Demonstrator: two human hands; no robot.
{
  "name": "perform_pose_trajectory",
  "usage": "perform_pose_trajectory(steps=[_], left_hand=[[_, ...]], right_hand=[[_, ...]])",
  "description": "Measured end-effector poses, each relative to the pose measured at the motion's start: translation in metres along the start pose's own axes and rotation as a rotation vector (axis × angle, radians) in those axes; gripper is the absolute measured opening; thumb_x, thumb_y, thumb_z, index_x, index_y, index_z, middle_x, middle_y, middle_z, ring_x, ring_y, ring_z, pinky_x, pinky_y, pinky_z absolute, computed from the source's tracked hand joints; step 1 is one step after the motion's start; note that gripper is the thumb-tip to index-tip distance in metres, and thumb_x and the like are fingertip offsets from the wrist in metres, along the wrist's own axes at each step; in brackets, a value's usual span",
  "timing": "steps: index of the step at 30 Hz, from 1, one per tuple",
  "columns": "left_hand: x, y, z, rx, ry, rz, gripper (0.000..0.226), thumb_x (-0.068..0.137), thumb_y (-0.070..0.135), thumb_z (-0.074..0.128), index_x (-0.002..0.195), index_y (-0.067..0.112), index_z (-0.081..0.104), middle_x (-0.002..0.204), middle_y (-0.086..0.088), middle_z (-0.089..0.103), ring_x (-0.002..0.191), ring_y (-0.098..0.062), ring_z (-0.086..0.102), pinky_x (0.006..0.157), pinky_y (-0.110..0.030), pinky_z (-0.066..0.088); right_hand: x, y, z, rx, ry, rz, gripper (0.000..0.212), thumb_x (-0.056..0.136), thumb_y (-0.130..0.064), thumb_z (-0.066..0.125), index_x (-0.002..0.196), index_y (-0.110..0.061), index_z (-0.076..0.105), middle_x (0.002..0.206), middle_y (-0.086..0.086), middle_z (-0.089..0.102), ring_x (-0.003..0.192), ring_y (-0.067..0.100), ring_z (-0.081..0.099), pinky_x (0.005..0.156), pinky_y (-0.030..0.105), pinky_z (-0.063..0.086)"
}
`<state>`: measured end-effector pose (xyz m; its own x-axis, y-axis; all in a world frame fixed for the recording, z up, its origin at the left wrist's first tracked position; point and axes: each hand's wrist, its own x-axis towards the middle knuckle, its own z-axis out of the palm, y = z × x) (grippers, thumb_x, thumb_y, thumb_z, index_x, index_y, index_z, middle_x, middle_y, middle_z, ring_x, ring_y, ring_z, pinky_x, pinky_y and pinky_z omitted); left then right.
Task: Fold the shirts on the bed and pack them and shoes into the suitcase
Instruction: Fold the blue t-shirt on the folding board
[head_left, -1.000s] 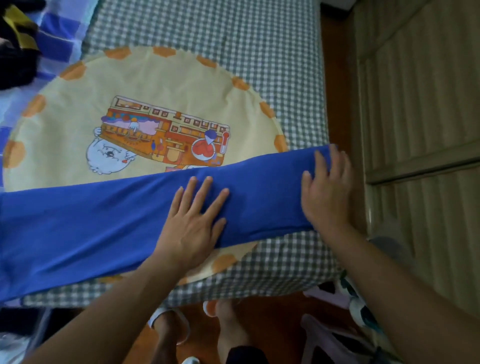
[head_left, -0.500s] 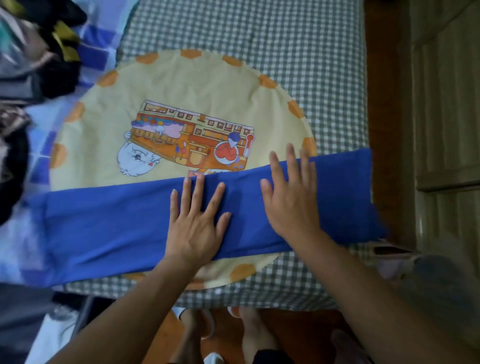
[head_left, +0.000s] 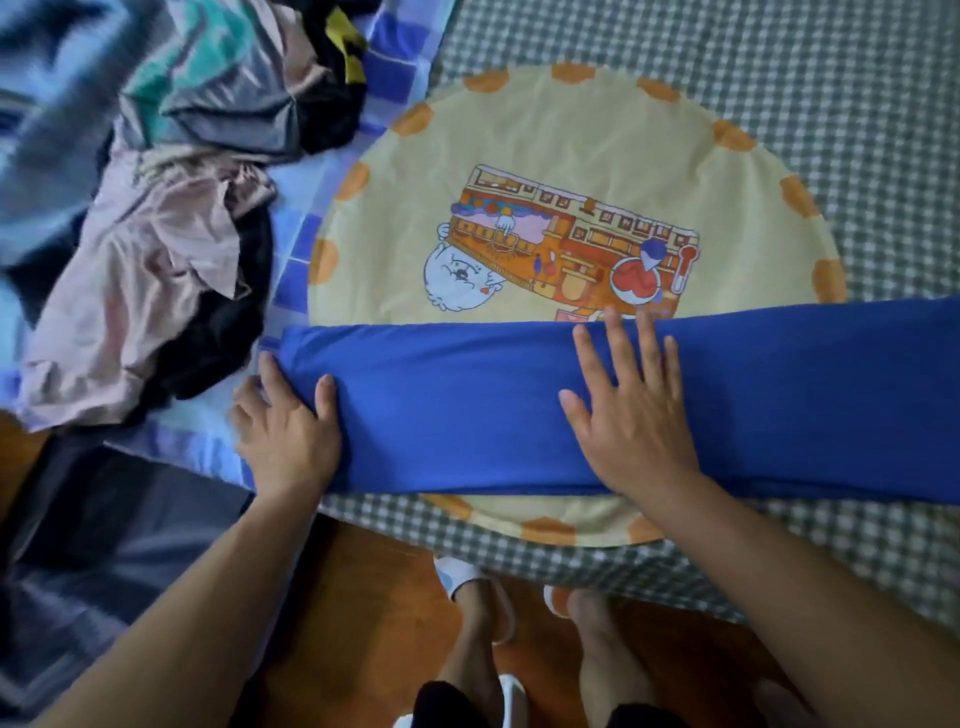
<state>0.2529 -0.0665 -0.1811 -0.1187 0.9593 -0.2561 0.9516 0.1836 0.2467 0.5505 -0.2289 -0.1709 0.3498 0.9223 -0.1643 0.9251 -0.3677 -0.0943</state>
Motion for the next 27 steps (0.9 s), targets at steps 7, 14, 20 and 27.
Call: perform_pose_trajectory(steps=[7, 14, 20, 27], left_hand=[[0.002, -0.027, -0.016, -0.504, -0.302, -0.331, 0.075, 0.072, 0.069, 0.077, 0.11, 0.007, 0.056, 0.108, -0.011, 0.07, 0.1, -0.03, 0.068, 0.091, -0.048, 0.054], [-0.022, 0.019, -0.095, -1.026, -0.517, -0.145, 0.017, 0.097, 0.01, 0.062, 0.11, 0.018, 0.069, 0.099, -0.002, 0.079, 0.089, -0.019, 0.075, 0.069, -0.03, 0.059], [-0.104, 0.14, -0.032, -0.385, -0.635, 0.349, 0.077, 0.099, 0.028, 0.057, 0.161, 0.029, 0.013, 0.128, -0.009, 0.065, 0.111, -0.028, 0.063, 0.083, -0.035, 0.047], [-0.132, 0.134, 0.021, -0.234, -0.409, 0.473, 0.048, 0.096, 0.016, 0.048, 0.144, 0.014, 0.05, 0.122, -0.007, 0.059, 0.115, -0.028, 0.055, 0.094, -0.043, 0.047]], right_hand=[[0.011, -0.079, 0.039, -0.035, -0.123, -0.128, 0.071, 0.102, -0.06, 0.019, 0.162, -0.023, 0.013, 0.17, 0.008, -0.001, 0.156, 0.033, -0.006, 0.125, 0.054, 0.005], [0.009, -0.066, -0.002, 0.623, -0.141, 0.0, 0.056, 0.106, -0.045, 0.037, 0.158, -0.026, 0.03, 0.167, -0.007, 0.019, 0.154, 0.01, 0.01, 0.126, 0.033, 0.011], [-0.009, -0.033, -0.05, 1.684, -0.153, 0.617, 0.032, 0.108, -0.03, 0.041, 0.138, -0.04, 0.048, 0.137, -0.002, 0.061, 0.118, 0.016, 0.066, 0.102, 0.037, 0.052], [-0.015, -0.024, -0.022, 1.269, -0.18, 0.53, 0.028, 0.097, -0.021, 0.062, 0.121, -0.033, 0.07, 0.131, -0.01, 0.061, 0.108, -0.009, 0.059, 0.102, 0.018, 0.045]])
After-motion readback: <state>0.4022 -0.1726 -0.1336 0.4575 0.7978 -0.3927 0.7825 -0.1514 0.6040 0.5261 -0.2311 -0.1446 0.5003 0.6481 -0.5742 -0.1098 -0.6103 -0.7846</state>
